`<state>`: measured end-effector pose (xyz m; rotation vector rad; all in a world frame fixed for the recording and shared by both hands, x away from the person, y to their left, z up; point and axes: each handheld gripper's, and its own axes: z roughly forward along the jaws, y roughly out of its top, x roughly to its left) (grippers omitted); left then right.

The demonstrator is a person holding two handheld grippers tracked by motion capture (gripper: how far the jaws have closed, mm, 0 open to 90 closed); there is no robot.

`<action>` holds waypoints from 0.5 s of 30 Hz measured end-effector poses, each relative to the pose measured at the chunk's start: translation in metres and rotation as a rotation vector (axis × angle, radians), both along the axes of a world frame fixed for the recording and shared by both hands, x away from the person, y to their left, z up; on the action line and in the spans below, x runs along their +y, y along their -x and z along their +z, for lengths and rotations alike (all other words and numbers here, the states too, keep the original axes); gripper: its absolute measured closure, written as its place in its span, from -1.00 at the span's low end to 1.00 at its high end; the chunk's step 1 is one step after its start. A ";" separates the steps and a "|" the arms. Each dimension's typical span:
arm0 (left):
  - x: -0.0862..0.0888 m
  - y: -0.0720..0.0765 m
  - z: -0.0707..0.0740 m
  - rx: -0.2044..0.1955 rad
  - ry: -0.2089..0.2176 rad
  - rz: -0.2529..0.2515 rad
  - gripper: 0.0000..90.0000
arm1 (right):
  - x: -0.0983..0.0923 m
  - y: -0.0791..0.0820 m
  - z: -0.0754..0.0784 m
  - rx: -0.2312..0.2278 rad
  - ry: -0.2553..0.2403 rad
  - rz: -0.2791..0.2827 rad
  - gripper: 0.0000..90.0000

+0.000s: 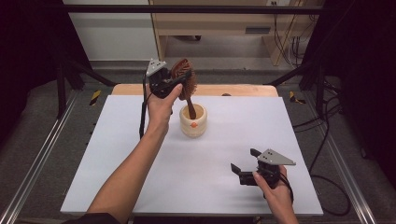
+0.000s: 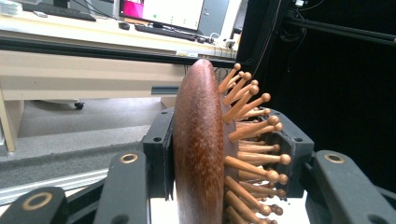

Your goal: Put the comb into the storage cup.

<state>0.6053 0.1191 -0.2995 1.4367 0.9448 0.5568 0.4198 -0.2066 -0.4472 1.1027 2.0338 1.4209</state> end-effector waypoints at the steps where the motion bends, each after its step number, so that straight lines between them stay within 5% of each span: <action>1: 0.000 0.000 -0.001 0.001 -0.002 0.000 0.11 | 0.000 0.000 0.000 0.000 0.000 0.000 -0.88; 15: -0.001 -0.002 -0.010 0.016 -0.002 0.002 0.11 | 0.000 0.000 0.000 -0.001 0.000 0.002 -0.88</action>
